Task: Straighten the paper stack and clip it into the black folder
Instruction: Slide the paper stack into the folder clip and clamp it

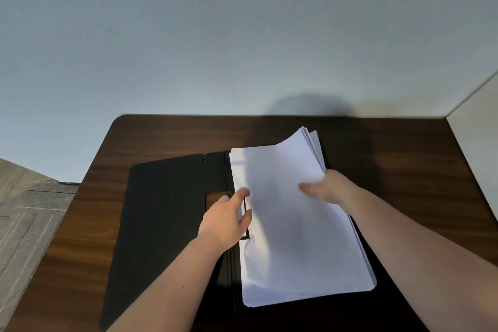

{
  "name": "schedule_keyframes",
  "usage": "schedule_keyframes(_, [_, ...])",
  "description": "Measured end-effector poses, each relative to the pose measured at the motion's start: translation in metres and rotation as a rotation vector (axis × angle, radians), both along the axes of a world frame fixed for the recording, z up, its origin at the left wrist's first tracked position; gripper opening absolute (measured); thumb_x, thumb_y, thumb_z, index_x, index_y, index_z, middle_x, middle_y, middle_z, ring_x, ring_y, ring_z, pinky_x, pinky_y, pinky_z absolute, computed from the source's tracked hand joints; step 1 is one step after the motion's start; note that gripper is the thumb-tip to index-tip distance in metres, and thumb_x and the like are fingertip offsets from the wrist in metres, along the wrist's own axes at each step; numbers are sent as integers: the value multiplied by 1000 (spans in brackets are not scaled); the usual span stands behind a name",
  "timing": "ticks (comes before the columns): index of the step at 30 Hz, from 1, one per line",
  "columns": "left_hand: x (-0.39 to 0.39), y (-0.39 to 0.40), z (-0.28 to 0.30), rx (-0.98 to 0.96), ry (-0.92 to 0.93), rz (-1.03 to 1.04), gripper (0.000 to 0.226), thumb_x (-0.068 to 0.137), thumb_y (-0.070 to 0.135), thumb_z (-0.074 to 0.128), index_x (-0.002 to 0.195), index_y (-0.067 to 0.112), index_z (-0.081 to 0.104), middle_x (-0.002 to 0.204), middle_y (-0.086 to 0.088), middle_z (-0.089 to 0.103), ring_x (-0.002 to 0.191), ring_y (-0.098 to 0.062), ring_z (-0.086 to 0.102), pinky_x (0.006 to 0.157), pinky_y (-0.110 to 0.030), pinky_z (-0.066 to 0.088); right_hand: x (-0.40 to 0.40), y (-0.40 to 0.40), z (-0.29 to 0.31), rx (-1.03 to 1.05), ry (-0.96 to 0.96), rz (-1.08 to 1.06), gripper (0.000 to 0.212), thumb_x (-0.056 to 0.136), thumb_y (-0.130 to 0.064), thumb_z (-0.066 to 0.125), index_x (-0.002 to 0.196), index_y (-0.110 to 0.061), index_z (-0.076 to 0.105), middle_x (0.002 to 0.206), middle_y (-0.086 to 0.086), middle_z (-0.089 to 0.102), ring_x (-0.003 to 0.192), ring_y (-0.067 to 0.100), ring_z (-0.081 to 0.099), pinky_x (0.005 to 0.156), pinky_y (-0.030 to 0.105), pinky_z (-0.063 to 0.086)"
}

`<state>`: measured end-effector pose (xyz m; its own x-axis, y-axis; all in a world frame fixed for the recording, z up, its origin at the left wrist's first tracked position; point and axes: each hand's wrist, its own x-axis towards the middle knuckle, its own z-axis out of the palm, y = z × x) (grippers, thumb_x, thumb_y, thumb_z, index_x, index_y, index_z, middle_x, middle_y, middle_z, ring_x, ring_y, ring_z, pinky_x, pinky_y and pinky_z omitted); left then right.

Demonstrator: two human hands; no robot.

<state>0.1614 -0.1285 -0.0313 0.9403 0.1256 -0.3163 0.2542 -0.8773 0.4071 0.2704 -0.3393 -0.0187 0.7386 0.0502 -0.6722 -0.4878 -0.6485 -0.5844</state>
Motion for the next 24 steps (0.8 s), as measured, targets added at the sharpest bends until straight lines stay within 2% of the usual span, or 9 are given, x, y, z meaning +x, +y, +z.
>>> schedule_keyframes(5, [0,2,1,-8,29,38,62,94,45,49,147,31,21,109,-2,58,82,-19,58,69,-30,45,-14,2,1,-57,-214,-189,66,77,-28,75,131,-10,42,125,14,57,111,34,58,90,44,50])
schedule_keyframes(9, [-2,15,7,-37,-11,103,56,92,50,48,141,27,34,93,4,55,90,-21,59,73,-33,47,-17,-6,-3,8,-359,-282,67,82,-18,71,139,-15,36,133,15,54,118,31,55,94,41,47])
schedule_keyframes(11, [-7,28,9,14,-104,191,52,92,46,50,138,23,43,104,0,59,103,-23,57,80,-35,49,-17,-10,-3,-13,-423,-256,68,82,-16,70,141,-15,36,133,15,54,121,29,53,96,39,45])
schedule_keyframes(13, [-13,44,10,34,-129,319,52,90,44,54,136,20,47,120,-5,58,114,-25,54,90,-40,51,-21,-13,-4,-100,-556,-158,64,83,-16,70,139,-12,41,136,13,53,126,28,50,100,37,43])
schedule_keyframes(15, [-19,54,12,-17,-76,428,49,89,42,59,130,18,52,122,-6,56,115,-25,55,91,-38,50,-29,-11,-9,-175,-696,7,52,85,-17,67,134,-9,50,134,12,55,127,29,49,102,36,40])
schedule_keyframes(17, [-21,53,12,-62,-78,440,34,86,40,64,111,18,60,108,-4,59,102,-23,60,80,-32,48,-36,-4,-15,-166,-711,140,44,88,-17,62,131,-9,54,133,10,57,128,28,49,103,35,39])
schedule_keyframes(19, [-18,40,15,-89,-80,379,29,81,43,68,93,19,57,90,0,61,86,-20,60,70,-30,45,-42,2,-21,-204,-691,227,40,90,-18,59,129,-9,55,134,9,57,131,27,47,108,37,34])
schedule_keyframes(22, [-11,10,15,-110,71,299,49,77,59,64,95,16,51,81,4,59,72,-13,57,59,-27,40,-50,8,-27,-324,-724,428,36,92,-24,56,125,-9,58,141,12,51,141,28,34,117,43,16])
schedule_keyframes(24, [-7,-5,15,-36,171,258,53,78,60,62,101,15,46,87,4,55,77,-15,53,60,-27,38,-62,13,-28,-257,-655,584,44,93,-35,50,132,-14,53,153,9,36,147,23,21,119,39,8])
